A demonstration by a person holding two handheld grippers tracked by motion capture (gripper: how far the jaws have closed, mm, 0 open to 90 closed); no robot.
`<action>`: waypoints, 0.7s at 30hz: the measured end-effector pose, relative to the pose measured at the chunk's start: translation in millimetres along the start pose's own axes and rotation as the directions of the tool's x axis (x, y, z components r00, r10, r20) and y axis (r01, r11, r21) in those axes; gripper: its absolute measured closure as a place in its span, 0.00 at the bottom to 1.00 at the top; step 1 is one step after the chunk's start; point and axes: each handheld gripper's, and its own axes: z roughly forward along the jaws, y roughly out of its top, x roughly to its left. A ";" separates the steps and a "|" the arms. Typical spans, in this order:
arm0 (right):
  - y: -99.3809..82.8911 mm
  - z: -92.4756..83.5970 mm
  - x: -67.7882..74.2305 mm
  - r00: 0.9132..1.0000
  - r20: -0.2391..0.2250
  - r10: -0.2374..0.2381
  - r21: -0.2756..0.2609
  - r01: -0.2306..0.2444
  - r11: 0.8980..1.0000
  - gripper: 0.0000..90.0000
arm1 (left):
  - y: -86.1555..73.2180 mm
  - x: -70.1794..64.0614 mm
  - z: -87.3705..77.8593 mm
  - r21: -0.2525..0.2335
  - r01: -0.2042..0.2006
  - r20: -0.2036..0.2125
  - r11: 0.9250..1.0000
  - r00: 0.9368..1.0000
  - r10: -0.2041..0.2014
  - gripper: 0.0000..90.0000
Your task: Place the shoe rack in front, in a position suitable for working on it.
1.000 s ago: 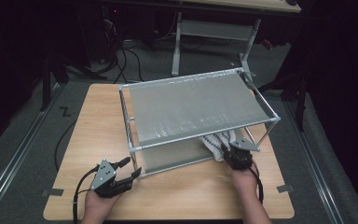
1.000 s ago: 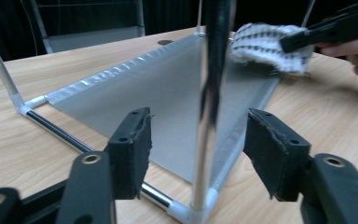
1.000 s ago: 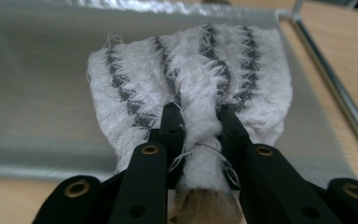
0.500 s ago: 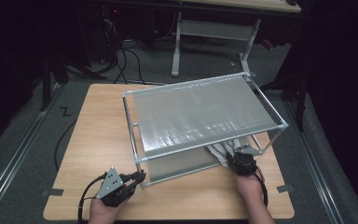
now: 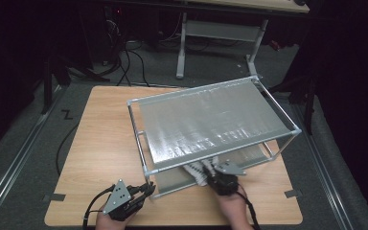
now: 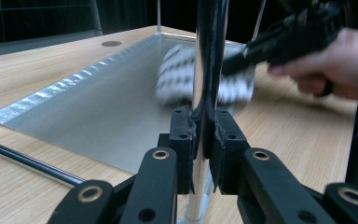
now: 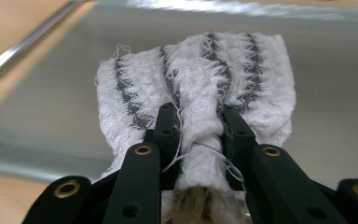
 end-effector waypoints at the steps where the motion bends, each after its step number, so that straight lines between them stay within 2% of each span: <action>1: -0.2 3.6 7.7 1.000 -0.010 -0.014 0.005 0.014 1.000 0.80 | 0.0 -0.1 0.1 0.000 -0.002 -0.001 1.000 1.000 0.002 0.89; 2: 0.2 7.8 17.1 0.999 -0.021 -0.030 0.009 0.030 0.999 0.80 | -0.1 -0.1 0.0 0.000 -0.002 -0.001 1.000 1.000 0.002 0.89; 3: 1.1 10.6 26.6 0.999 -0.024 -0.029 0.014 0.029 0.999 0.80 | -0.6 -3.6 2.7 -0.039 0.047 0.002 0.998 0.999 -0.047 0.89; 4: 3.0 13.1 34.0 0.999 -0.027 -0.038 0.015 0.038 0.999 0.80 | -0.6 -4.7 3.8 -0.055 0.062 0.001 0.997 0.998 -0.062 0.89; 5: 5.2 15.1 37.9 0.998 -0.031 -0.052 0.004 0.053 0.999 0.80 | -0.6 -3.9 3.3 -0.047 0.050 0.000 0.998 0.999 -0.050 0.89; 6: 8.9 17.2 43.9 0.998 -0.037 -0.043 -0.003 0.043 0.999 0.81 | -0.3 -0.4 0.3 -0.002 -0.003 -0.002 1.000 1.000 0.003 0.89; 10: 20.1 21.6 59.8 0.998 -0.057 -0.036 -0.031 0.034 0.999 0.81 | -0.6 -1.1 0.6 -0.005 -0.002 -0.007 1.000 1.000 0.002 0.89; 12: 19.8 26.3 65.6 0.995 -0.093 -0.029 -0.020 0.027 0.999 0.79 | -0.7 -1.1 0.6 -0.006 -0.003 -0.008 1.000 1.000 0.003 0.89; 13: 17.1 31.3 66.9 0.993 -0.118 -0.010 0.009 0.011 1.000 0.75 | -1.1 -4.7 3.4 -0.047 0.048 -0.006 0.998 0.999 -0.048 0.89; 14: 15.0 34.8 68.0 0.990 -0.138 -0.012 0.039 0.018 0.999 0.68 | -1.3 -6.9 4.8 -0.066 0.077 -0.002 0.995 0.997 -0.077 0.89; 15: 10.9 38.6 72.1 0.985 -0.169 0.018 0.086 -0.003 0.996 0.60 | -1.3 -6.9 4.5 -0.061 0.075 0.000 0.995 0.997 -0.075 0.89; 16: 9.0 39.7 73.4 0.981 -0.192 -0.001 0.076 0.016 0.997 0.54 | -1.3 -6.3 4.1 -0.056 0.066 -0.003 0.996 0.998 -0.066 0.89; 17: 8.9 38.2 74.0 0.982 -0.190 -0.016 0.062 0.028 0.998 0.48 | -1.3 -6.6 4.4 -0.061 0.069 -0.004 0.996 0.998 -0.070 0.89; 18: 9.9 35.7 75.1 0.979 -0.203 -0.001 0.059 0.013 0.998 0.42 | -1.3 -6.6 4.7 -0.066 0.069 -0.008 0.995 0.998 -0.070 0.89; 19: 11.7 33.8 74.2 0.977 -0.214 -0.011 0.039 0.020 0.999 0.37 | -1.1 -4.3 2.7 -0.037 0.035 -0.010 0.999 0.999 -0.036 0.89; 20: 13.3 31.0 74.4 0.977 -0.213 -0.014 0.031 0.021 0.999 0.34 | -1.2 -5.5 3.7 -0.052 0.050 -0.011 0.997 0.999 -0.051 0.89; 21: 14.7 28.2 73.7 0.978 -0.208 -0.019 0.026 0.024 0.999 0.33 | -0.9 -1.8 0.6 -0.007 -0.002 -0.013 1.000 1.000 0.002 0.89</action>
